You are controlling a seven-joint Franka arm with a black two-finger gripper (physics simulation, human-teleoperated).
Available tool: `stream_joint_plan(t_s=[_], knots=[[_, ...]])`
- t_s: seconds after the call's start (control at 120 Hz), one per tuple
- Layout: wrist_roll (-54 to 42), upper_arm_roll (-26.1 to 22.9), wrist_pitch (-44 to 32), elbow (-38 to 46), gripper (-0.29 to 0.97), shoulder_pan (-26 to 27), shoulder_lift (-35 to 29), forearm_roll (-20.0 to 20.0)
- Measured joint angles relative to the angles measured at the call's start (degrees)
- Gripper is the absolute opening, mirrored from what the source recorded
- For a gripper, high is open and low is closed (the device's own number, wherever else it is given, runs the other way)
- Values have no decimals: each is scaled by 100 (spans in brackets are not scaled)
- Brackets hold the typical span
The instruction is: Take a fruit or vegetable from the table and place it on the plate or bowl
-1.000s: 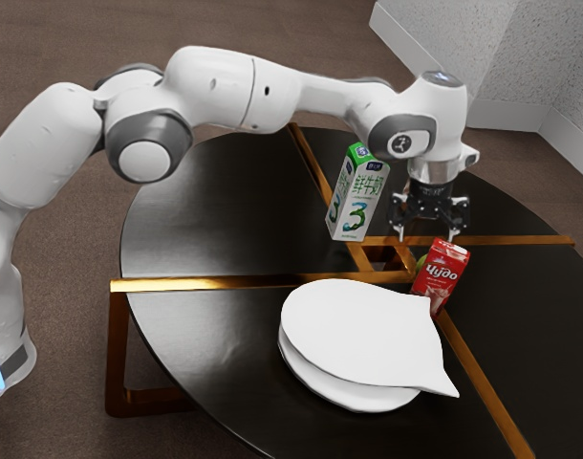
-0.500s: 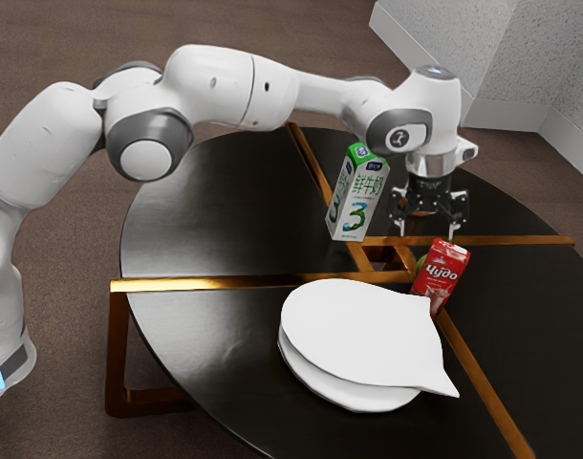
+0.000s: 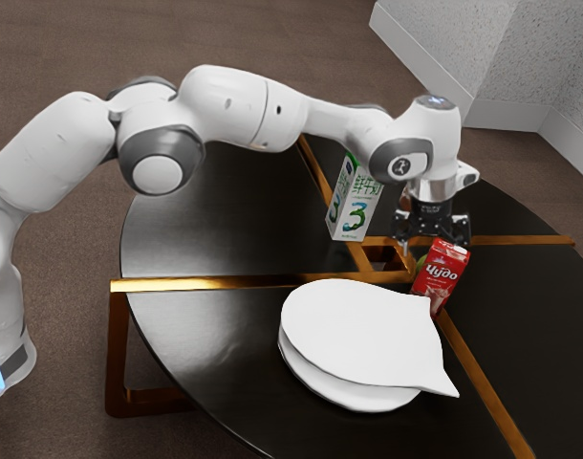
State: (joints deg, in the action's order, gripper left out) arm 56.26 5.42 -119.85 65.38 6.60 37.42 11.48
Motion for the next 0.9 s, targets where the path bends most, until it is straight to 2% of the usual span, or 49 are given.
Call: stream_joint_plan(t_s=[0.483, 0.675, 0.9], knots=[[-101, -5, -194, 3, 68, -9, 99, 129], [119, 6, -206, 11, 68, -51, 122, 545], [352, 4, -220, 11, 68, -52, 285, 680]])
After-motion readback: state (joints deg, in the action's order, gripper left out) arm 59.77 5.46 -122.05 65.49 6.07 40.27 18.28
